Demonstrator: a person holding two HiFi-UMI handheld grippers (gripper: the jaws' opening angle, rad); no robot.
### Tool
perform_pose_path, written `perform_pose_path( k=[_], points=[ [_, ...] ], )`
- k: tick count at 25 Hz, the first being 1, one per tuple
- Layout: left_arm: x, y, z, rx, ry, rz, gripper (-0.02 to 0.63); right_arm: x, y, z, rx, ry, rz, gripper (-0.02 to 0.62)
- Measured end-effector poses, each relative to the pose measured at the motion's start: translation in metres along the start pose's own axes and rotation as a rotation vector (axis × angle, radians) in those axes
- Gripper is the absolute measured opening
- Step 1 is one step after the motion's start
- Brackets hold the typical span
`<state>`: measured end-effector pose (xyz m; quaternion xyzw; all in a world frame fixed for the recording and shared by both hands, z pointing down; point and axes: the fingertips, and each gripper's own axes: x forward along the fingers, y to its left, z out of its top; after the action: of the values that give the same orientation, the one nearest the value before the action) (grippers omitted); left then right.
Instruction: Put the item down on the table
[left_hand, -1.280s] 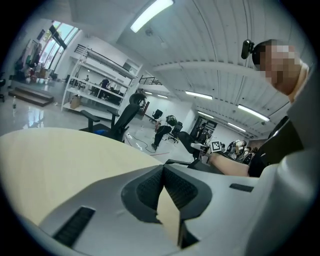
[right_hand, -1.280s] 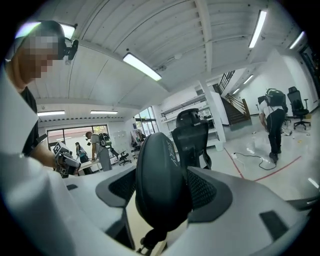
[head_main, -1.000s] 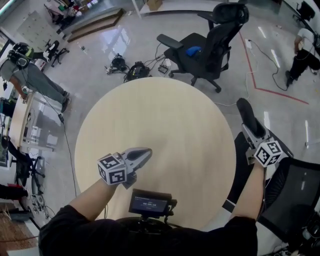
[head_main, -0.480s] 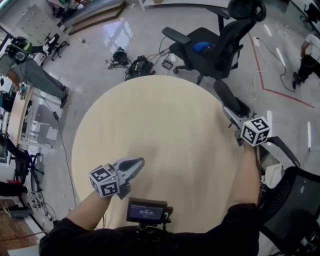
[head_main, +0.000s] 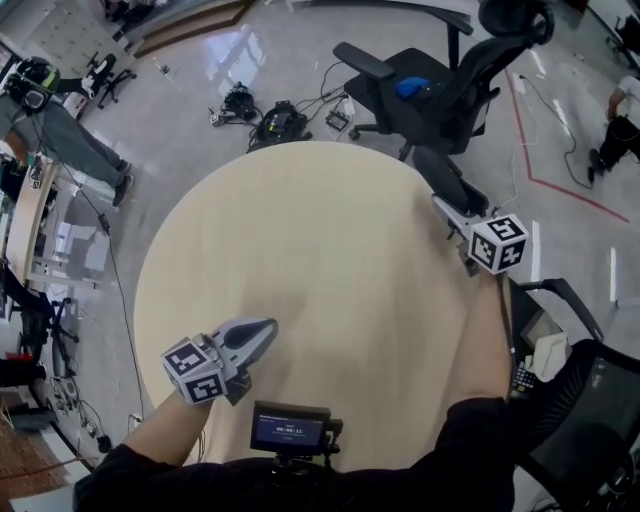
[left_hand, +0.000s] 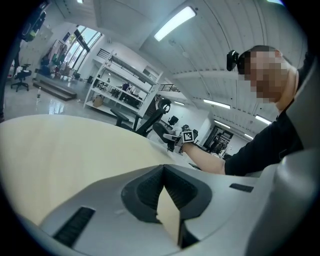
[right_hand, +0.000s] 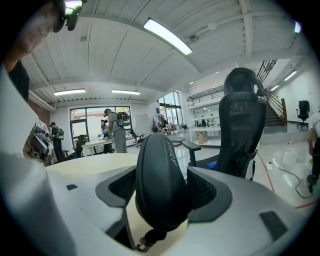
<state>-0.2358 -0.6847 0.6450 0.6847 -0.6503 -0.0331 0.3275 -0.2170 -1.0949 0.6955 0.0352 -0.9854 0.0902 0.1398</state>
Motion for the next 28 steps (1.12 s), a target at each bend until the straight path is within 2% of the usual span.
perform_pose_path(
  k=[6, 12, 21, 28],
  points=[
    [0.0, 0.012, -0.007, -0.01, -0.004, -0.061, 0.002, 0.024, 0.017, -0.018, -0.019, 0.032, -0.022, 0.31],
    [-0.008, 0.027, -0.016, -0.013, -0.008, -0.105, 0.002, 0.052, 0.041, -0.037, -0.123, 0.124, -0.054, 0.311],
    [-0.025, 0.059, -0.023, -0.023, -0.027, -0.089, 0.002, 0.09, 0.046, -0.041, -0.26, 0.198, -0.098, 0.31],
    [-0.022, 0.064, -0.022, -0.027, -0.029, -0.087, 0.002, 0.104, 0.058, -0.046, -0.359, 0.24, -0.104, 0.311]
  ],
)
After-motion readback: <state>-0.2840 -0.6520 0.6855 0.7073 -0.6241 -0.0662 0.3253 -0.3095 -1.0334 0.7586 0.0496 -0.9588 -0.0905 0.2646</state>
